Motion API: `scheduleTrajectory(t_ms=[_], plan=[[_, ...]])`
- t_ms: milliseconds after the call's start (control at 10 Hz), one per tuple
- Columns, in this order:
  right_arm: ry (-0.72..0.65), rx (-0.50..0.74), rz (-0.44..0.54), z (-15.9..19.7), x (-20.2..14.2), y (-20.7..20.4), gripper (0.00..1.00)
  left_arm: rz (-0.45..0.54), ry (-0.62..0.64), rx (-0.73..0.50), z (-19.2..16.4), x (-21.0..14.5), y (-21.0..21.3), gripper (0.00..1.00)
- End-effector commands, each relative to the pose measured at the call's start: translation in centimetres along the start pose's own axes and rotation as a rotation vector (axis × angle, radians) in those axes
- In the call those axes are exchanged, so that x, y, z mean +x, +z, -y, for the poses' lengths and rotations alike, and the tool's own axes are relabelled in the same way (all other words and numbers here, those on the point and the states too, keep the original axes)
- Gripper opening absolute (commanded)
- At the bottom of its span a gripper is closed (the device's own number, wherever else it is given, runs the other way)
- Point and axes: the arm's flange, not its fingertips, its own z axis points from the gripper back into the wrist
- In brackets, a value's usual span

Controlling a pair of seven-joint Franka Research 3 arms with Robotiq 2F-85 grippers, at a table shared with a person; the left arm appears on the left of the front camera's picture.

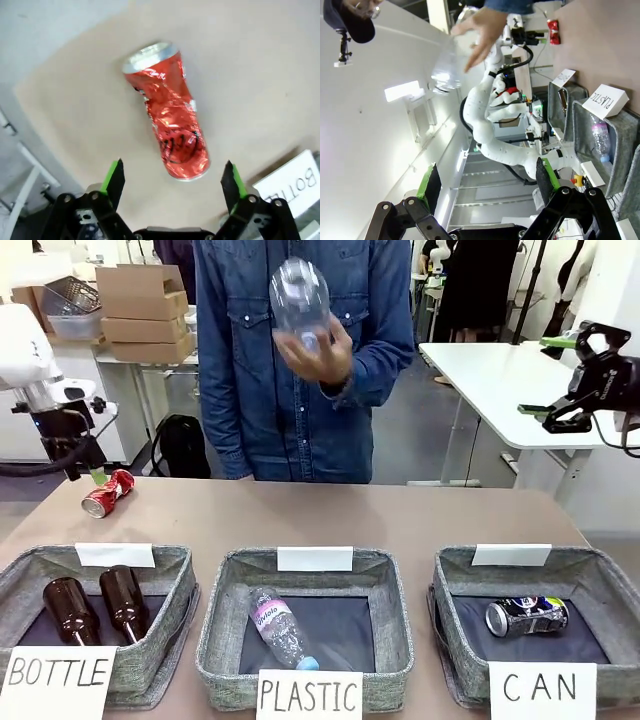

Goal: Sort the can waste into the basket.
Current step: Pick up the can waste from the table and place it in the right Fabric basket.

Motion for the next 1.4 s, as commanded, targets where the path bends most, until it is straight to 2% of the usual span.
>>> scheduleTrajectory(t_ms=[0,300,800,900,1000,1100,1200,1300], plan=[[0.005,-0.003,-0.008,-0.2,-0.1,0.2,1.00,-0.039,-0.002,-0.029,-1.1,1.6,-0.4,1.00],[0.005,-0.003,-0.008,-0.2,-0.1,0.2,1.00,-0.056,-0.044,-0.052,-0.9,2.4,-2.8,1.00],[0.005,-0.003,-0.008,-0.2,-0.1,0.2,1.00,-0.063,-0.076,-0.041,-0.3,3.0,-3.8,1.00],[0.005,-0.003,-0.008,-0.2,-0.1,0.2,1.00,-0.066,-0.096,-0.011,-0.5,3.1,-4.1,0.41],[0.005,-0.003,-0.008,-0.2,-0.1,0.2,1.00,-0.066,-0.096,-0.012,-0.5,3.0,-4.2,0.40],[0.005,-0.003,-0.008,-0.2,-0.1,0.2,1.00,-0.063,-0.094,-0.014,-0.4,3.0,-4.2,0.00],[0.005,-0.003,-0.008,-0.2,-0.1,0.2,1.00,-0.064,-0.101,-0.022,-0.3,3.0,-4.2,0.35],[0.005,-0.003,-0.008,-0.2,-0.1,0.2,1.00,-0.062,-0.108,-0.027,-0.2,3.0,-4.1,0.00]])
